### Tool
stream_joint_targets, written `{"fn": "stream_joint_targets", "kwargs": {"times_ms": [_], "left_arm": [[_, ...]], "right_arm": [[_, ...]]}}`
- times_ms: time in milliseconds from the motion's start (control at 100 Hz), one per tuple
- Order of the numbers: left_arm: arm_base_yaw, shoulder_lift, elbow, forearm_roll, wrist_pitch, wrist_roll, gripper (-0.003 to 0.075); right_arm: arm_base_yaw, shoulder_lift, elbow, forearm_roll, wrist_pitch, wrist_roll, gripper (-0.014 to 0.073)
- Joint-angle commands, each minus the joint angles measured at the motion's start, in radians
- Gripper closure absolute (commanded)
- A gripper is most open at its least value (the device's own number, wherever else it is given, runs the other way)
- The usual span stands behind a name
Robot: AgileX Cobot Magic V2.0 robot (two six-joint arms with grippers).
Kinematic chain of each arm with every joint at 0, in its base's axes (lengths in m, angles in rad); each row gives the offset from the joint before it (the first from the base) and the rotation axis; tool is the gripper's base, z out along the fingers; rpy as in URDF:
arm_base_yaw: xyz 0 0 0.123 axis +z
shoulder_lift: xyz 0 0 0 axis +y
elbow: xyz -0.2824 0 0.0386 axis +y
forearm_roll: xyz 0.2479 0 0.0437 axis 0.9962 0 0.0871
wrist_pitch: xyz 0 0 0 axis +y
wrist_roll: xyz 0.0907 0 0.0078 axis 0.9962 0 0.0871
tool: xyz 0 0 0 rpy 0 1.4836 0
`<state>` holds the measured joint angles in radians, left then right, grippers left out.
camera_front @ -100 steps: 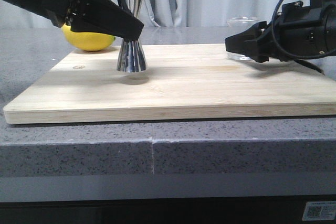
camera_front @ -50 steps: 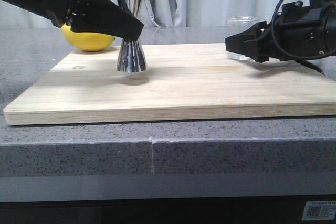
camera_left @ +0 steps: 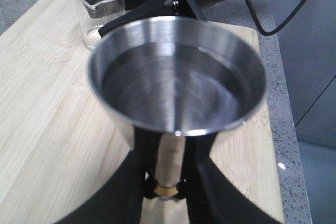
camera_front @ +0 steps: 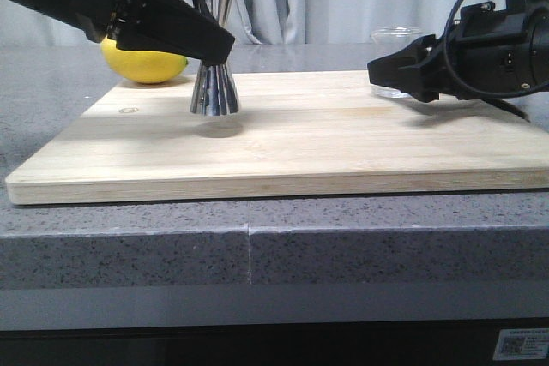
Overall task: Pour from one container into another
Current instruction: 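Open the right gripper and lift it off the beaker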
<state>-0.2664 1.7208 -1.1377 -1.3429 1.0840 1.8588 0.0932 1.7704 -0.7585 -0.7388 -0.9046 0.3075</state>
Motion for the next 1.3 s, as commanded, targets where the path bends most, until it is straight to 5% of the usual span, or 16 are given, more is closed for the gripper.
{"fn": "stream_joint_targets", "kwargs": {"times_ms": [0, 190, 430, 940, 1290], "left_arm": [[-0.007, -0.053, -0.030, -0.075, 0.038, -0.009, 0.0730], [-0.007, -0.053, -0.038, -0.074, 0.038, -0.009, 0.0730], [-0.007, -0.053, -0.038, -0.074, 0.036, -0.009, 0.0730], [-0.007, -0.053, -0.038, -0.074, 0.036, -0.011, 0.0730], [-0.007, -0.053, -0.038, -0.074, 0.036, -0.011, 0.0730]], "right_arm": [[-0.006, -0.035, -0.022, 0.025, -0.075, -0.010, 0.0394], [-0.006, -0.035, -0.022, 0.025, -0.075, -0.010, 0.0391], [-0.006, -0.035, -0.022, 0.036, -0.067, -0.010, 0.0230], [-0.006, -0.035, -0.022, 0.071, -0.073, -0.010, 0.0064], [-0.004, -0.035, -0.022, 0.078, -0.141, -0.010, 0.0058]]}}
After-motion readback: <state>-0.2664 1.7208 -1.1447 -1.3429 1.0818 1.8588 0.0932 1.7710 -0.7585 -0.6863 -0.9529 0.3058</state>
